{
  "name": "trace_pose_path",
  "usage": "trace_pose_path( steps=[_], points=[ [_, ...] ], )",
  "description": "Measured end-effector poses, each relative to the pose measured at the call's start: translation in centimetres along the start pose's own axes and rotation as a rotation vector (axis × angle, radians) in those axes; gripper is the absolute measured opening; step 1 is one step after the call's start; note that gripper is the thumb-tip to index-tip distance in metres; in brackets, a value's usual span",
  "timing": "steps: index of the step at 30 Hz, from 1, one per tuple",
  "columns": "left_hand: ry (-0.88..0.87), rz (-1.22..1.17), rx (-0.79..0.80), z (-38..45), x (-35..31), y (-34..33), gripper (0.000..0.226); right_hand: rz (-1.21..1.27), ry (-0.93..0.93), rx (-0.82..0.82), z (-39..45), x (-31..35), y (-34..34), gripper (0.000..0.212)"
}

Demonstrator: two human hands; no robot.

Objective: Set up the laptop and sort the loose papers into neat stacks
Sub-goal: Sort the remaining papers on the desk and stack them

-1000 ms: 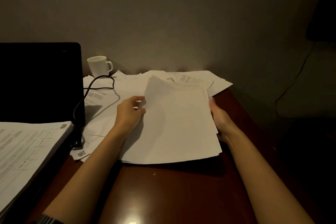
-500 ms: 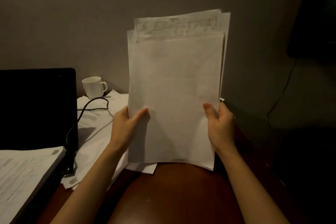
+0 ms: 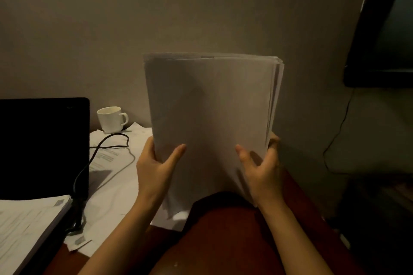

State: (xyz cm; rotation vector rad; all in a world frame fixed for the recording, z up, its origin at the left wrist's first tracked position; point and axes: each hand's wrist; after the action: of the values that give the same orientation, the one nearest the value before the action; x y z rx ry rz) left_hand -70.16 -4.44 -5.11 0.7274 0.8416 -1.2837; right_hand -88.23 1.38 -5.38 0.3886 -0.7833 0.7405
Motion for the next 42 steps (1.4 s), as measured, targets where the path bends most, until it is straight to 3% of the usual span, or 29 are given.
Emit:
trace_pose_path(
  steps=[4,9,11,17,24,26,28,30,33,35,39,42],
  points=[
    [0.101,0.010,0.073,-0.4,0.9,-0.6,0.061,0.014,-0.022,0.002,-0.1,-1.1,0.2,0.062],
    [0.208,-0.108,0.108,-0.2,2.2,-0.6,0.033,0.009,-0.171,-0.007,0.1,-1.6,0.3,0.037],
    [0.202,-0.090,0.154,-0.3,2.5,-0.9,0.035,0.036,-0.189,-0.004,0.1,-1.4,0.2,0.024],
    [0.229,-0.041,0.250,-0.7,4.4,-0.7,0.051,-0.058,-0.296,0.168,-0.1,-2.2,0.1,0.041],
    [0.145,0.044,0.226,0.7,2.8,-0.2,0.005,-0.014,-0.498,-0.001,0.5,-3.8,-0.4,0.020],
    [0.112,0.164,0.159,1.1,3.1,0.5,0.019,-0.016,-0.570,-0.017,-0.1,-4.9,-1.0,0.013],
    [0.107,0.379,0.210,1.4,4.0,1.4,0.034,-0.066,-0.658,-0.013,-0.5,-5.8,-1.2,0.022],
    [0.141,0.669,0.408,1.5,5.0,2.4,0.064,-0.157,-0.712,0.006,-0.3,-6.6,-0.9,0.029],
    [0.117,1.053,0.742,1.7,5.7,3.3,0.137,-0.225,-0.730,0.002,0.0,-7.2,-0.6,0.034],
    [0.121,1.152,0.869,1.5,6.1,3.4,0.155,-0.269,-0.712,-0.032,0.0,-7.2,-0.6,0.033],
    [0.124,1.178,0.739,0.8,5.8,2.7,0.107,-0.321,-0.683,-0.109,0.1,-7.0,-0.4,0.028],
    [0.167,1.169,0.663,0.5,4.9,1.8,0.090,-0.270,-0.703,-0.179,0.2,-7.0,-0.1,0.027]
  ],
)
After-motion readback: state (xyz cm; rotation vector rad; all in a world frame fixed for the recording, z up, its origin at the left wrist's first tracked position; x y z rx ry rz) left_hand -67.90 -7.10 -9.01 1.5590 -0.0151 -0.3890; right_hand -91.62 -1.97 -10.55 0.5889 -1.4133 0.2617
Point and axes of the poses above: each hand's wrist, its own z-axis towards the middle knuckle, its own y-axis out of the back of the hand, x = y × z, and after that the axes turned 2 degrees about -x, right-handed
